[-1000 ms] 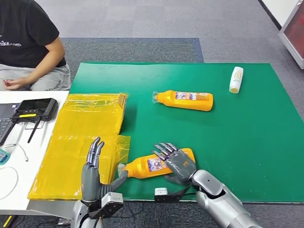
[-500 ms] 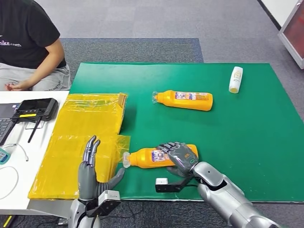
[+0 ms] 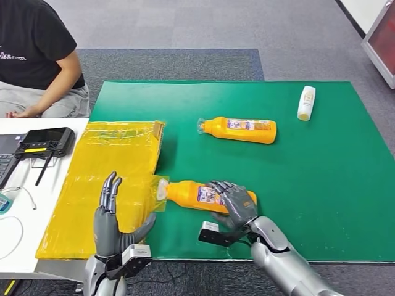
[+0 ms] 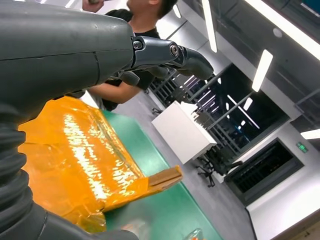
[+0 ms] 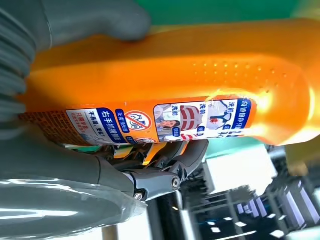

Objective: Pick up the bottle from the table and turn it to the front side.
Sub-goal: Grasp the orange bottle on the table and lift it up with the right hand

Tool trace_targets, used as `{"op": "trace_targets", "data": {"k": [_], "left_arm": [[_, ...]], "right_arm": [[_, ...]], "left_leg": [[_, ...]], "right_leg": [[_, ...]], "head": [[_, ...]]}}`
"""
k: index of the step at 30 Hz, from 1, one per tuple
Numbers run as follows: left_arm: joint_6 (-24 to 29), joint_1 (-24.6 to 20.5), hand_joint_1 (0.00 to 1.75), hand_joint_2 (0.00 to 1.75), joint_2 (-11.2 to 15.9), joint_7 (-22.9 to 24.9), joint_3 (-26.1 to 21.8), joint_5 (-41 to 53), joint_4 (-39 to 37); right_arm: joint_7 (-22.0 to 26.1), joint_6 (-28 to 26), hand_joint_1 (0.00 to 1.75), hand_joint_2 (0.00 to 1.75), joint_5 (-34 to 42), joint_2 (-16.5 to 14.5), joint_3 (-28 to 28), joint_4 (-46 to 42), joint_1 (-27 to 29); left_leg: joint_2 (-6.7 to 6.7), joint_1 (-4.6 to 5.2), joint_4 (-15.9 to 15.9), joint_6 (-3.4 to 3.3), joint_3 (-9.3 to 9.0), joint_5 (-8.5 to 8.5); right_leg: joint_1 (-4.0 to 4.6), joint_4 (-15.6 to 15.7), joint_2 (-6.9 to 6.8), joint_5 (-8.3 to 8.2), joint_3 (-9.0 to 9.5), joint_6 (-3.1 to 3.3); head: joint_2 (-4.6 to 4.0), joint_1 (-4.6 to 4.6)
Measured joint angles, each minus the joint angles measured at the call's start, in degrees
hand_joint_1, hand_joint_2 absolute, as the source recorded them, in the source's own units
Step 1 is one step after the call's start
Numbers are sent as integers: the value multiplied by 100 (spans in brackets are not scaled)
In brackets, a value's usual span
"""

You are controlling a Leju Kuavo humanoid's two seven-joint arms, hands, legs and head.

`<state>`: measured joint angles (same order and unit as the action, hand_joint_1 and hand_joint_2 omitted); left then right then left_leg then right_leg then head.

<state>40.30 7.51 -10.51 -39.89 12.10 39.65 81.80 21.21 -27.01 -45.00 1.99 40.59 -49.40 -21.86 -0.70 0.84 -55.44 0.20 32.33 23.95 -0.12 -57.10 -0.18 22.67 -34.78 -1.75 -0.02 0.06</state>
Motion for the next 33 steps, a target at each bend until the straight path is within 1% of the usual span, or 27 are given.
{"op": "trace_targets", "data": {"k": [4, 10, 14, 18, 21, 25, 26, 28, 33], "left_arm": [[0, 11, 0, 175, -24, 0, -19, 33, 66], [0, 56, 0, 175, -45, 0, -27, 40, 74], [0, 73, 0, 175, -56, 0, -27, 32, 73], [-1, 94, 0, 175, -70, 0, -7, -126, 69], [-4, 87, 0, 175, -72, 0, 74, -622, 27], [-151, -21, 0, 175, 8, 0, 448, -2324, -141], [-211, -49, 0, 175, 34, 0, 552, -2590, -159], [-330, -110, 0, 175, 78, 0, 726, -2866, -178], [-758, -246, 0, 175, 165, 0, 966, -3173, -185]], "right_arm": [[215, -216, 175, 175, 346, -254, -315, -355, 289], [556, -484, 175, 175, 658, -425, -609, -683, 581], [721, -475, 175, 175, 950, -505, -727, -877, 747], [865, -262, 175, 175, 1351, -573, -808, -1201, 932], [891, -91, 175, 175, 1475, -613, -819, -1475, 1077], [902, 10, 175, 175, 1508, -669, -807, -1717, 1222], [906, 15, 175, 175, 1519, -682, -803, -1747, 1254], [926, 21, 175, 175, 1548, -709, -788, -1777, 1304], [1014, 44, 175, 175, 1634, -765, -686, -1781, 1370]], "left_leg": [[0, -1, 0, 3, 20, -2], [0, 0, 0, 2, 34, -1], [0, 1, 0, 2, 38, -1], [0, 0, 0, 2, 41, -1], [0, 0, 0, 2, 43, -1], [0, -1, 0, 2, 46, -1], [0, -1, 0, 2, 47, -1], [0, 0, 0, 2, 48, -1], [0, 0, 0, 2, 48, -1]], "right_leg": [[1, -1, 0, 1, -20, 1], [0, -1, 0, 2, -32, 0], [0, 0, 0, 2, -37, 0], [0, 0, 0, 2, -42, 1], [1, 0, 0, 2, -45, 1], [1, 0, 0, 2, -47, 1], [1, 0, -1, 2, -47, 1], [1, 0, 0, 2, -46, 1], [0, 0, 0, 2, -47, 0]], "head": [[0, -1], [0, 1], [0, 0], [0, 0], [0, -1], [0, 0], [0, 1], [0, 1], [0, 1]]}}
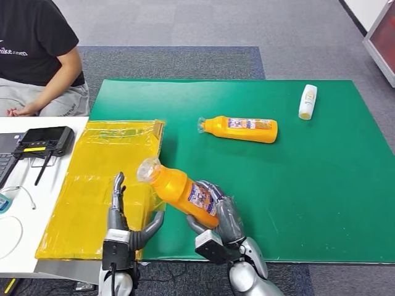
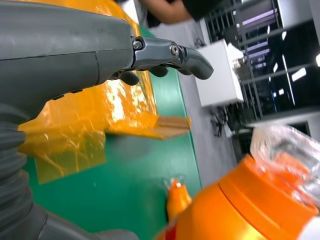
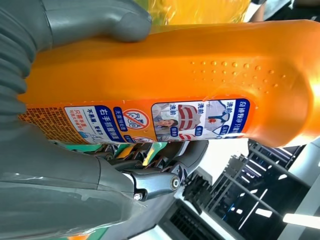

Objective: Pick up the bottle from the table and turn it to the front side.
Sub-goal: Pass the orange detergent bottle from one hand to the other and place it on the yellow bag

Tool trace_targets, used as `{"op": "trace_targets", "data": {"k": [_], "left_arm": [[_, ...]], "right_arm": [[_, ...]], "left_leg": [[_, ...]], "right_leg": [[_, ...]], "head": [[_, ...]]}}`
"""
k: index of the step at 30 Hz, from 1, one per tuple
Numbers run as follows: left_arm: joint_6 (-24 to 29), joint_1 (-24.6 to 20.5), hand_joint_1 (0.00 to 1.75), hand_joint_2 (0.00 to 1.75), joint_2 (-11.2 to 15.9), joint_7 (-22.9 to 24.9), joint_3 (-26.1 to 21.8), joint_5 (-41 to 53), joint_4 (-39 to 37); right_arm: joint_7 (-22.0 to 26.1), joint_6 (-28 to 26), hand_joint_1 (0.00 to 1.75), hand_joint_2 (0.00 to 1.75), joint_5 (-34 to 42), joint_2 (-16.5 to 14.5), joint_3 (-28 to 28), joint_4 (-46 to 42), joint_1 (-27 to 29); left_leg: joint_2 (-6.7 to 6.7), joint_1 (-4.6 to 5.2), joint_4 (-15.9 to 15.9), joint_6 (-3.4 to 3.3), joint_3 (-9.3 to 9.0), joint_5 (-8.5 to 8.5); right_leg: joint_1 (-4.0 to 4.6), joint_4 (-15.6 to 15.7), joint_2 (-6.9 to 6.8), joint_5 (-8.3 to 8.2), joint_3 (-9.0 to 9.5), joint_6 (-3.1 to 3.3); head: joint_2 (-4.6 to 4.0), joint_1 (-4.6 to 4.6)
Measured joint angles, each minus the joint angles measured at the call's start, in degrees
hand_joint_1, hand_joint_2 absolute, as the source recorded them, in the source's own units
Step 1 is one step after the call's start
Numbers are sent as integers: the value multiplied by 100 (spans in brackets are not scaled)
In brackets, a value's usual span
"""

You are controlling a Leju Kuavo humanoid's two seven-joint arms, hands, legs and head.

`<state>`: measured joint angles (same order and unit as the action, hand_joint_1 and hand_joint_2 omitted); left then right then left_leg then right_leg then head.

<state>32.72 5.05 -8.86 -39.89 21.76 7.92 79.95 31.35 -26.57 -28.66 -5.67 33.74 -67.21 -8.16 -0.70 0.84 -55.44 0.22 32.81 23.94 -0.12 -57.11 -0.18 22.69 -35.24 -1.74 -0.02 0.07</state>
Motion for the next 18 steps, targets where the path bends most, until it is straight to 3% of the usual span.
{"op": "trace_targets", "data": {"k": [18], "left_arm": [[-1140, -309, 0, 175, 135, -4, 403, -613, 94]], "right_arm": [[96, 114, 175, 175, 204, -104, 397, 0, -102]], "left_leg": [[0, 0, 0, 0, 0, -1]], "right_leg": [[0, 0, 0, 0, -1, 0]], "head": [[0, -1]]}}
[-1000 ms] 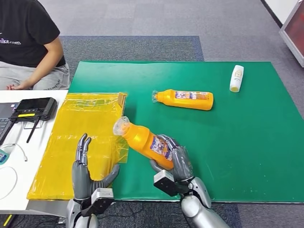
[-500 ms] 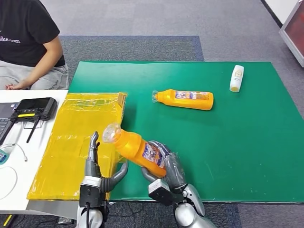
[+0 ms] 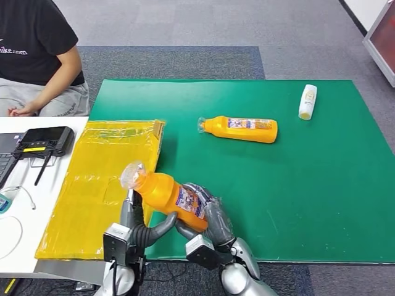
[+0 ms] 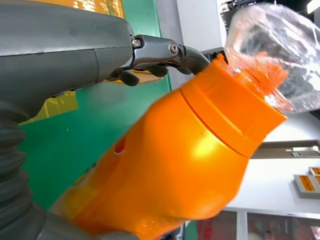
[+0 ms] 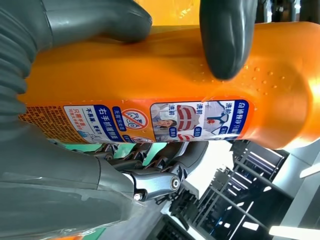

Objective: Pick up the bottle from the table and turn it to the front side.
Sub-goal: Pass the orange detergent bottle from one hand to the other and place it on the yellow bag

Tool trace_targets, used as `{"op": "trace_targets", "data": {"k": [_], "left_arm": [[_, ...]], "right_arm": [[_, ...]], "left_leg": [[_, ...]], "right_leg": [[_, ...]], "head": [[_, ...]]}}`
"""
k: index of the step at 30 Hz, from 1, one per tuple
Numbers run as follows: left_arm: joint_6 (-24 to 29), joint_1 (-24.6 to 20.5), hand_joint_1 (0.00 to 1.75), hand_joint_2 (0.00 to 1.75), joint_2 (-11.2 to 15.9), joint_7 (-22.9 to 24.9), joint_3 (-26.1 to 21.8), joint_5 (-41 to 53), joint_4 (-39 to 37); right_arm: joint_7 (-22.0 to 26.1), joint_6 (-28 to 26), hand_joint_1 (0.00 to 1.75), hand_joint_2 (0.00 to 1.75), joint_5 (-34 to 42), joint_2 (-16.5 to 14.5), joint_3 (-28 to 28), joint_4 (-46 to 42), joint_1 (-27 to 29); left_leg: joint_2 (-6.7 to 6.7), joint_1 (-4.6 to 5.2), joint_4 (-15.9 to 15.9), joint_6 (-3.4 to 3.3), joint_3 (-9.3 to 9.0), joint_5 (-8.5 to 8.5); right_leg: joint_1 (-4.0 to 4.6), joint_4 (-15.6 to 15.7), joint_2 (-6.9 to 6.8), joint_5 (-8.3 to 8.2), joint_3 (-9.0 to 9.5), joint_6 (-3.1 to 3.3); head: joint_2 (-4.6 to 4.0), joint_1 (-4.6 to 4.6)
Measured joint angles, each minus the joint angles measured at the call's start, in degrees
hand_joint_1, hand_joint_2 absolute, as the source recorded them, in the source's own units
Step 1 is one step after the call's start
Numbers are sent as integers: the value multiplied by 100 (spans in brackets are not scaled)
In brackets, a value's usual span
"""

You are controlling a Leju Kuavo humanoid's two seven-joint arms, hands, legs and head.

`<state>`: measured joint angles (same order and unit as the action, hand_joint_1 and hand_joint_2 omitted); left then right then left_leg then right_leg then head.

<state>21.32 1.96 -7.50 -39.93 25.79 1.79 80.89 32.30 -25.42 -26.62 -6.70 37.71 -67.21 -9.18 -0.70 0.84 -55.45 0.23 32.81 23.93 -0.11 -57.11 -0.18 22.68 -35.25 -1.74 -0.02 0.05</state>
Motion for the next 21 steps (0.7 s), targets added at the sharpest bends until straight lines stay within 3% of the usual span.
{"op": "trace_targets", "data": {"k": [11, 12, 15, 16, 20, 21], "left_arm": [[-1126, -162, 0, 175, -74, 273, -30, -826, -75], [-1248, -194, 22, 175, -74, 306, -39, -892, -97], [-1482, -298, 147, 175, -75, 355, -66, -971, -162], [-1521, -326, 169, 175, -76, 365, -70, -985, -180], [-1614, -385, 175, 175, -100, 435, -76, -1043, -228], [-1621, -396, 175, 175, -105, 454, -76, -1058, -239]], "right_arm": [[49, -146, 175, 175, -237, -1, 161, 2, -81], [50, -187, 175, 175, -310, -1, 189, 2, -92], [43, -269, 175, 175, -427, 2, 269, 12, -158], [35, -288, 175, 175, -443, 2, 289, 20, -187], [13, -362, 175, 175, -469, 4, 330, 69, -279], [12, -375, 166, 175, -469, 4, 335, 79, -292]], "left_leg": [[0, 0, 0, 0, 1, 0], [0, 0, 0, 0, 1, 0], [0, 0, 0, 2, 0, -2], [0, 0, 0, 2, 0, -2], [0, 0, 0, 1, 0, -3], [0, 0, 0, 1, 0, -3]], "right_leg": [[0, 0, 0, 0, -1, 0], [0, 0, 0, 0, -1, 0], [0, 0, 0, -1, -1, 1], [0, 0, 0, -1, -1, 1], [0, 0, 0, -1, -1, 1], [0, 0, 0, -1, -1, 1]], "head": [[0, 1], [0, 1], [0, 1], [0, 1], [0, 1], [0, 1]]}}
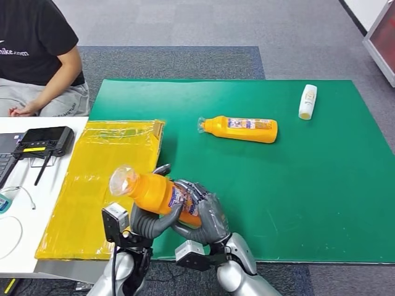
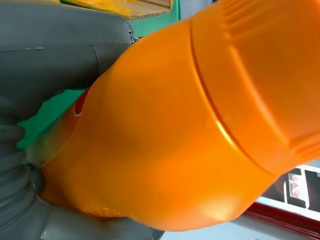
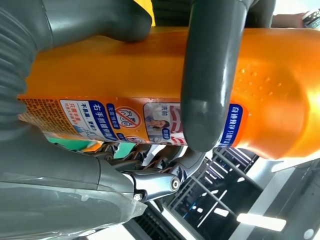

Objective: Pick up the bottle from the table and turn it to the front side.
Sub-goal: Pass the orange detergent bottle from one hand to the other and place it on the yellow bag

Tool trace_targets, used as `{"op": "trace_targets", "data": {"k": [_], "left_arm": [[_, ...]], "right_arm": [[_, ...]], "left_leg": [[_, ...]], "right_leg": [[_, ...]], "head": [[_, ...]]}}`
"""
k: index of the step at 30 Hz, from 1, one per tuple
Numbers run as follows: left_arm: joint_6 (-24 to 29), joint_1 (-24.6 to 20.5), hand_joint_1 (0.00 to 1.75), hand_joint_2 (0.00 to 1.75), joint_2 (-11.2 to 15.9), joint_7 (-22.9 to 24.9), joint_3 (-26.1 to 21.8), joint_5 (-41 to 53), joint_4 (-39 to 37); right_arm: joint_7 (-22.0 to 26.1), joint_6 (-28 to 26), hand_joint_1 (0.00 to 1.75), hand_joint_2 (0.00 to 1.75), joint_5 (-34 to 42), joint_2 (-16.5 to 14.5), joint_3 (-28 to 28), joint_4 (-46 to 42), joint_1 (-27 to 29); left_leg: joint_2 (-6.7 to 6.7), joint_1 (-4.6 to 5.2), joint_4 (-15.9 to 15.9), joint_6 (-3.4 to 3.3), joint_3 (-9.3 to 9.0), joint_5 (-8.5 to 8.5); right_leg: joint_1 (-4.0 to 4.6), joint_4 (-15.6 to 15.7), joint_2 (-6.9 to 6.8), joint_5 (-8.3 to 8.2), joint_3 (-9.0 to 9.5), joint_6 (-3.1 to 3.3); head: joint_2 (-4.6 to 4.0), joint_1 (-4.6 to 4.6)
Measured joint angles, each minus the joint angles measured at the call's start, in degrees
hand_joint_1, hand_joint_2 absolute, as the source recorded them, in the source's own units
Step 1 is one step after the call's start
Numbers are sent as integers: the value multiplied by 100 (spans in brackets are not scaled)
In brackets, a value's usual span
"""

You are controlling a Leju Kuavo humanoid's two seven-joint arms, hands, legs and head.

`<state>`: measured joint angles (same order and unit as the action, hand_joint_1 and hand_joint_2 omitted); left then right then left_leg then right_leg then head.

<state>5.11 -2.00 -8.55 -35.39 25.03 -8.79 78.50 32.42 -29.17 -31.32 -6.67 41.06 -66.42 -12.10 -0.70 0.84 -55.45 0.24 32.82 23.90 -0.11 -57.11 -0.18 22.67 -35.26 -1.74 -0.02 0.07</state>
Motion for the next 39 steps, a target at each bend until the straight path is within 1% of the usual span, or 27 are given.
{"op": "trace_targets", "data": {"k": [2, 3, 4, 6, 9, 13, 18, 24, 32, 39], "left_arm": [[-4, -19, 175, 175, -3, 16, -2, -20, -17], [-2, -30, 175, 175, -4, 13, -3, -17, -24], [4, -43, 175, 175, -4, 0, -5, -2, -30], [36, -73, 175, 175, -3, -46, -12, 60, -34], [158, -110, 175, 175, 1, -134, -28, 221, -34], [395, -104, 175, 175, 20, -266, -51, 490, -10], [690, -94, 175, 175, 45, -354, -72, 745, 91], [1458, -67, 175, 175, 144, -369, -77, 1505, 146], [2485, 88, 175, 175, 437, -306, -84, 2723, 311], [3102, 293, 175, 175, 744, 90, -208, 3922, 494]], "right_arm": [[-1, -13, 99, 175, 5, 1, 6, 14, -18], [-1, -20, 56, 175, 13, 2, 10, 17, -25], [1, -30, 21, 175, 21, 2, 15, 19, -33], [5, -71, 0, 175, 37, 2, 33, 19, -48], [18, -160, 0, 175, 46, 2, 60, 28, -71], [62, -231, 0, 0, 159, -14, 67, 51, -79], [102, -279, 0, 0, 289, -54, 64, 106, -89], [100, -462, 0, 0, 334, -85, 37, 215, -76], [135, -625, 0, 0, 264, -116, -43, 358, 4], [63, -938, 0, 0, -86, -142, -136, 496, 61]], "left_leg": [[0, 0, 0, 0, 1, 0], [0, 0, 0, 0, 1, 0], [0, 0, 0, 0, 1, 0], [0, 0, 0, 0, 1, 0], [0, 0, 0, 0, 1, 0], [0, 0, 0, 1, 2, 0], [0, 0, 0, 1, 2, -1], [0, 0, 0, 1, 2, 0], [1, -1, 0, 1, 3, 0], [1, -1, 0, 1, 4, 0]], "right_leg": [[0, 0, 0, 0, -1, 0], [0, 0, 0, 0, -1, 0], [0, 0, 0, 0, -2, 0], [0, 0, 0, 0, -2, 0], [0, 0, 0, 0, -2, 0], [0, 0, 0, 0, -2, 0], [0, 0, 0, 0, -2, 0], [0, 0, 0, 0, -3, 0], [1, 0, 2, 1, -5, 1], [1, 0, 2, 1, -5, 1]], "head": [[0, 0], [0, -1], [0, -1], [0, -1], [0, -1], [0, -1], [0, 0], [1, 0], [0, -1], [0, -1]]}}
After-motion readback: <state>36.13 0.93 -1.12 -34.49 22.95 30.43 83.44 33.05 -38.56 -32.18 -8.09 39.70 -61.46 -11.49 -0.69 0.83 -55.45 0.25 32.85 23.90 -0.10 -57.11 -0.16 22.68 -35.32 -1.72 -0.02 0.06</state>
